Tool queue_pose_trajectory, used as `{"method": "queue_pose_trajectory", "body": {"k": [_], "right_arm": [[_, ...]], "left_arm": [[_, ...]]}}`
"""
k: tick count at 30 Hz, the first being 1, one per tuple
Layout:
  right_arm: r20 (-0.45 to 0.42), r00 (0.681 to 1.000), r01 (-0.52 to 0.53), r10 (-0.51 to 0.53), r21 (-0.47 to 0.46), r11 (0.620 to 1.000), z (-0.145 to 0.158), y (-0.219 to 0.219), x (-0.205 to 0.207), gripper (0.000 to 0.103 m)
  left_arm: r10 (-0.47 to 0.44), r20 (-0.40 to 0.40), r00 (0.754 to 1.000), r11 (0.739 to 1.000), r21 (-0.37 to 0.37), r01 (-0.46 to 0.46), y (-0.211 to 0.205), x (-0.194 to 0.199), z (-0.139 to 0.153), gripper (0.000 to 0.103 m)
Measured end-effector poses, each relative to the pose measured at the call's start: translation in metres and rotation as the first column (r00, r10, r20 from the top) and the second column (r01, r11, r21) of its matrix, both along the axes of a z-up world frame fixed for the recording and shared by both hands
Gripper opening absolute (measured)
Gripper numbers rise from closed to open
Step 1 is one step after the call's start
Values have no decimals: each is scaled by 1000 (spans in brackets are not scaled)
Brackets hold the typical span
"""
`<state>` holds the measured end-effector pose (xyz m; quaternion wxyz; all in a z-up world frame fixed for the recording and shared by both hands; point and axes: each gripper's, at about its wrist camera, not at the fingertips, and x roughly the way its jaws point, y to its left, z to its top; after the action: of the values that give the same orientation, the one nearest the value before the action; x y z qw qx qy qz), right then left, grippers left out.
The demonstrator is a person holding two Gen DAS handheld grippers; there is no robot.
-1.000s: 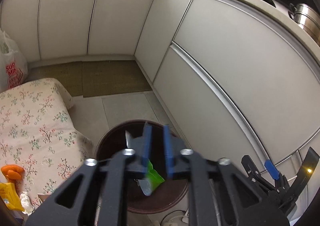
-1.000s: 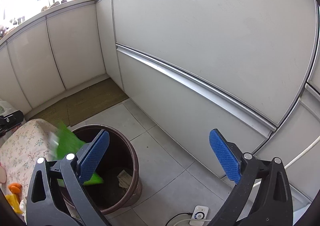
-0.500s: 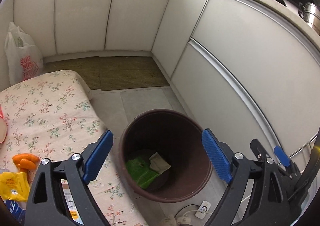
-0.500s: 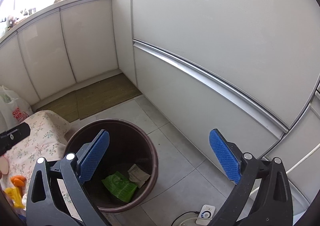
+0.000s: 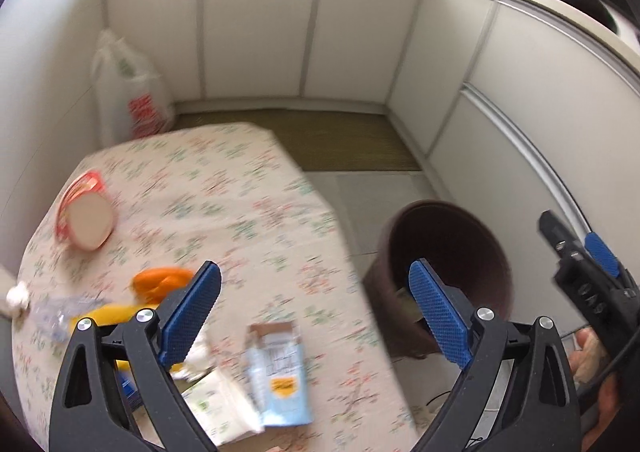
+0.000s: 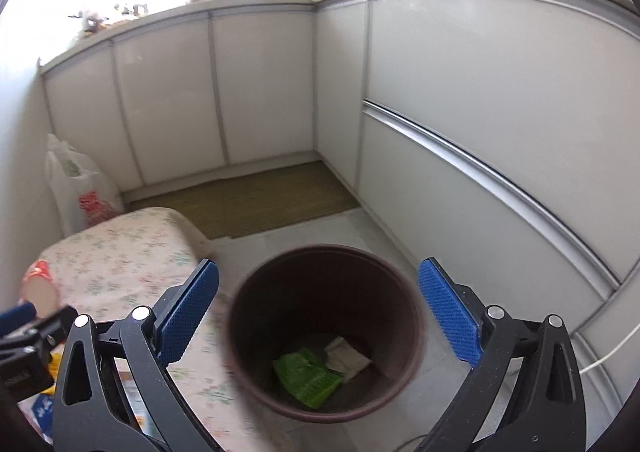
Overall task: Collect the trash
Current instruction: 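Move the left tool back to the table and grasp the crumpled white tissue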
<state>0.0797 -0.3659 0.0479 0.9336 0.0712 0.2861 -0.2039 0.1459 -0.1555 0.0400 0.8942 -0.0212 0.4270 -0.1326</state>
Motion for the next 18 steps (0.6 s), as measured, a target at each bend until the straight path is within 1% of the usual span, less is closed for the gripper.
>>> {"method": "queue_pose_trajectory", "body": {"k": [2,4,6,8,10,13,15,17,18], "right_arm": [[10,998,-62,62,25,998,2,21,4,96],[-7,991,-133,134,79,988,0,39,15,96],[-30,981,-186,192,125,974,-5,59,27,96],[-49,970,-230,238,135,964,-8,79,34,96],[-75,954,-280,289,114,953,-11,103,42,96],[-111,933,-340,343,48,939,-14,141,47,96],[-137,919,-371,369,7,928,-18,162,50,96],[-162,908,-396,387,-27,918,-25,177,49,96],[-176,902,-406,393,-44,913,-28,184,49,96]], "left_arm": [[74,-46,996,997,-8,-75,38,2,-6,92],[139,-73,988,990,-17,-141,73,0,-11,92],[200,-79,977,979,-14,-202,104,-5,-15,92],[264,-80,961,964,-2,-265,138,-12,-21,92],[318,-94,943,948,2,-320,172,-20,-28,92],[393,-111,913,920,26,-392,220,-25,-41,92],[442,-97,892,897,70,-437,250,-27,-46,92],[494,-84,865,865,140,-481,283,-21,-51,92],[517,-88,852,851,160,-500,297,-17,-54,92]]}}
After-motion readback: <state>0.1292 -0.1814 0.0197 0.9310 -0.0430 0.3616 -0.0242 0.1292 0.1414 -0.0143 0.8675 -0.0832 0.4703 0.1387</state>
